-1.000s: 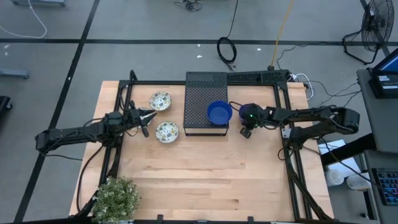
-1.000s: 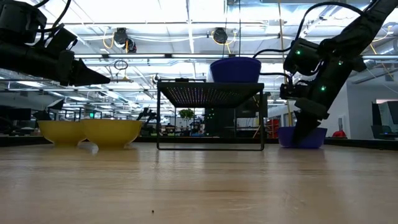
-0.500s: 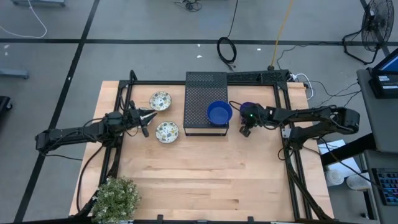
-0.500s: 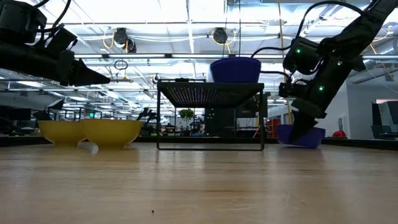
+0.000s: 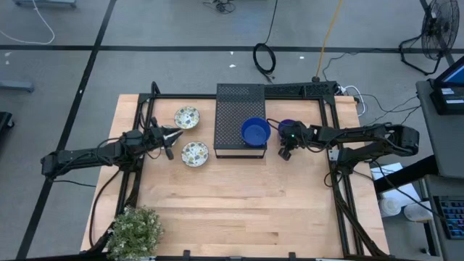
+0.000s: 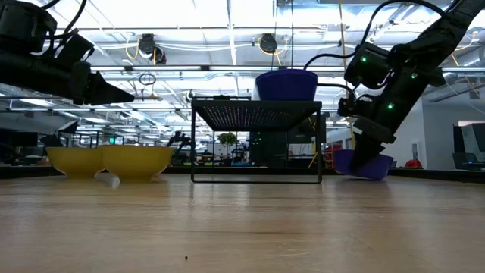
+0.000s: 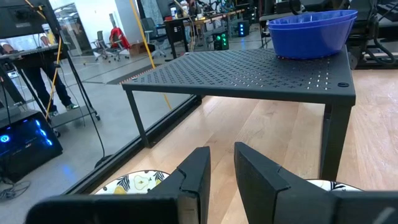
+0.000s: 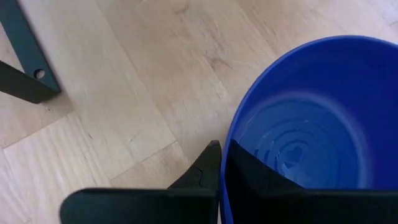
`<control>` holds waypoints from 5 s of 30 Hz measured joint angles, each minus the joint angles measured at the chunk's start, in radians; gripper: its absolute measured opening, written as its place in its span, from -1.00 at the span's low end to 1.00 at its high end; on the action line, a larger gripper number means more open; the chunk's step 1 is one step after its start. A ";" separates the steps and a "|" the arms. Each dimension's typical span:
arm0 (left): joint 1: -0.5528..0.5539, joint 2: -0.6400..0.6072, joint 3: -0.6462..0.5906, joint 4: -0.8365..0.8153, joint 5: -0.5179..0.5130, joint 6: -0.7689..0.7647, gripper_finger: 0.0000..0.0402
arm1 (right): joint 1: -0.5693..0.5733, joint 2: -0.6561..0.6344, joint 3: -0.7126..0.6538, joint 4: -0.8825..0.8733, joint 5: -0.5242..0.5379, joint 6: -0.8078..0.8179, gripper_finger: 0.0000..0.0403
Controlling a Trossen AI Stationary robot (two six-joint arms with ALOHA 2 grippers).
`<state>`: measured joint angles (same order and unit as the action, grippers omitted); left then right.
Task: Pick & Place Mini bowls
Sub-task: Stack the blue bowl on the blue bowls on the shelf
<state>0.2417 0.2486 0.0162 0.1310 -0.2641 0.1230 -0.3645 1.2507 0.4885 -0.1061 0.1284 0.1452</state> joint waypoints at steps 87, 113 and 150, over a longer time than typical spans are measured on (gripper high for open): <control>0.000 0.000 0.000 0.000 0.000 0.000 -0.62 | 0.000 0.001 -0.001 0.020 0.002 0.000 -0.98; 0.000 0.000 0.000 0.000 0.000 0.000 -0.62 | -0.022 0.001 -0.110 0.279 0.167 -0.071 -0.98; 0.000 0.000 0.000 0.000 0.000 0.000 -0.62 | -0.037 0.001 -0.110 1.262 -0.137 -0.365 -0.98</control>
<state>0.2420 0.2486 0.0162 0.1314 -0.2638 0.1230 -0.4015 1.2514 0.3789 1.1556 -0.0091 -0.2195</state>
